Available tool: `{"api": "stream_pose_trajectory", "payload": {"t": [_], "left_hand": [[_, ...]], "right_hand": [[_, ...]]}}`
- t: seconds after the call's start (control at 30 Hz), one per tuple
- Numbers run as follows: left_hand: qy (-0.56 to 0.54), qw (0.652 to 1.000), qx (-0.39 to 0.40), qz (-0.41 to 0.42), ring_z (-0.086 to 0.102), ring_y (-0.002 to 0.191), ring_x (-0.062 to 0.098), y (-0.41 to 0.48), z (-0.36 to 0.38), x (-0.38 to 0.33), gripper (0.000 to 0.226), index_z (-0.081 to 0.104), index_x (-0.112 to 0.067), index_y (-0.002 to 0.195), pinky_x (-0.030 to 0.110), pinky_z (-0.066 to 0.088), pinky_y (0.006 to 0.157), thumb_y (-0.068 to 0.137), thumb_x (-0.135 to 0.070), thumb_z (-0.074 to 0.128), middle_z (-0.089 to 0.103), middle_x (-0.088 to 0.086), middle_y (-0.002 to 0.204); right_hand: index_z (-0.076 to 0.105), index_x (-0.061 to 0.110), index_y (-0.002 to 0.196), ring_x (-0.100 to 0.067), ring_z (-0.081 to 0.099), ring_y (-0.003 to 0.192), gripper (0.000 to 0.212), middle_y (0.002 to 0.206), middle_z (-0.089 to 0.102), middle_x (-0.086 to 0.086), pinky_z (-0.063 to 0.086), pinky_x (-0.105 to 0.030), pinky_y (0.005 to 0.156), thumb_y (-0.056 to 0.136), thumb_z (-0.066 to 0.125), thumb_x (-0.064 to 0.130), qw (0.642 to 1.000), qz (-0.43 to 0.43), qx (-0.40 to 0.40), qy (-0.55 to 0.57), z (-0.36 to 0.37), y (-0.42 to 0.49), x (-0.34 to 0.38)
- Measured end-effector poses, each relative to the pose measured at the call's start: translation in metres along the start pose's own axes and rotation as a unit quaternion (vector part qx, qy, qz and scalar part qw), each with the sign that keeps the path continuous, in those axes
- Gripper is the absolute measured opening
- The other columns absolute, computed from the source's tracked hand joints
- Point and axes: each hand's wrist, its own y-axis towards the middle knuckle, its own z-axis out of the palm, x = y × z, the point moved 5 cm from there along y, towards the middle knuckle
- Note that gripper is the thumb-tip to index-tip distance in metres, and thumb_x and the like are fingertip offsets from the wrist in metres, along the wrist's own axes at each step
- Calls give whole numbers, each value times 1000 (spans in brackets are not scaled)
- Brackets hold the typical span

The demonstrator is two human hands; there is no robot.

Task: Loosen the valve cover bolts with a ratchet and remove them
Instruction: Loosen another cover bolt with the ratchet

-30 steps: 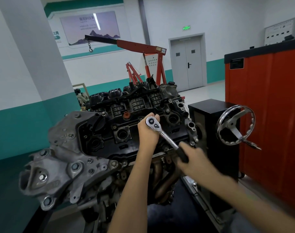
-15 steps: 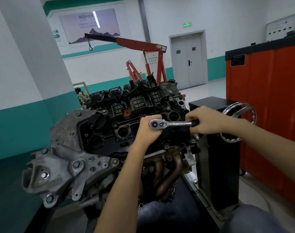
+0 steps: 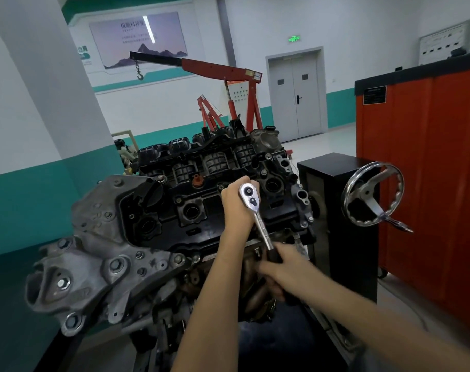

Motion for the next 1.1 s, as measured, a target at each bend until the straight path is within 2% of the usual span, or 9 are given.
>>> {"api": "stream_pose_trajectory", "payload": {"t": [0.1,0.3,0.4,0.57,0.7,0.8,0.9,1.03,1.1], "left_hand": [[83,993,55,55,20,48,8,-1,-2,-7,54,21,-20,55,22,18,51,90,3,55,23,-8,49],[126,983,91,95,23,51,11,1,-12,-10,54,26,-19,52,30,22,54,92,-3,59,28,-4,49],[30,998,29,41,22,56,16,4,-17,-5,52,24,-18,54,32,19,58,91,4,53,24,0,53],[-47,998,-36,5,19,48,4,1,-5,-5,51,26,-17,56,20,21,51,92,8,52,23,-8,49],[-92,995,-26,-2,19,40,2,-3,9,-6,54,23,-21,57,8,19,42,87,18,45,22,-17,40],[8,999,19,40,23,44,4,0,4,-6,55,22,-21,52,17,19,47,84,13,50,25,-13,41],[113,985,89,90,26,53,13,2,-4,-6,54,25,-20,53,29,23,55,90,-1,60,28,-3,50],[122,982,107,98,24,53,12,1,-10,-11,53,26,-18,53,30,21,54,89,0,60,28,0,51],[78,993,63,67,21,52,11,1,-14,-11,52,23,-18,54,30,19,55,89,4,55,25,0,52]], "right_hand": [[51,18,60,-9,47,39,29,43,49,6,38,-22,41,84,64,10,972,-22,-68,-223,-53,14,16],[42,18,57,-17,47,65,31,61,49,7,31,-25,54,77,65,25,841,-112,-83,-524,-110,45,85],[45,21,55,-17,48,65,31,62,51,5,37,-26,57,78,66,23,872,-112,-84,-469,-91,39,79],[53,16,68,-10,46,38,20,48,51,2,37,-25,42,85,64,10,988,-20,-38,-146,-31,9,21],[52,16,69,-16,45,37,23,46,49,-1,38,-25,42,85,58,1,999,19,19,43,7,-4,1],[48,12,69,-17,39,29,23,39,45,-1,34,-22,33,88,56,2,997,20,26,-75,-24,5,5],[50,21,61,-12,50,42,29,51,53,3,40,-22,41,85,64,12,945,-15,-35,-324,-77,25,31],[45,21,57,-10,47,57,32,63,50,7,34,-24,54,78,69,24,857,-94,-104,-496,-108,39,81],[45,21,57,-14,48,60,31,64,50,7,34,-27,55,77,69,26,856,-92,-124,-492,-100,34,80]]}}
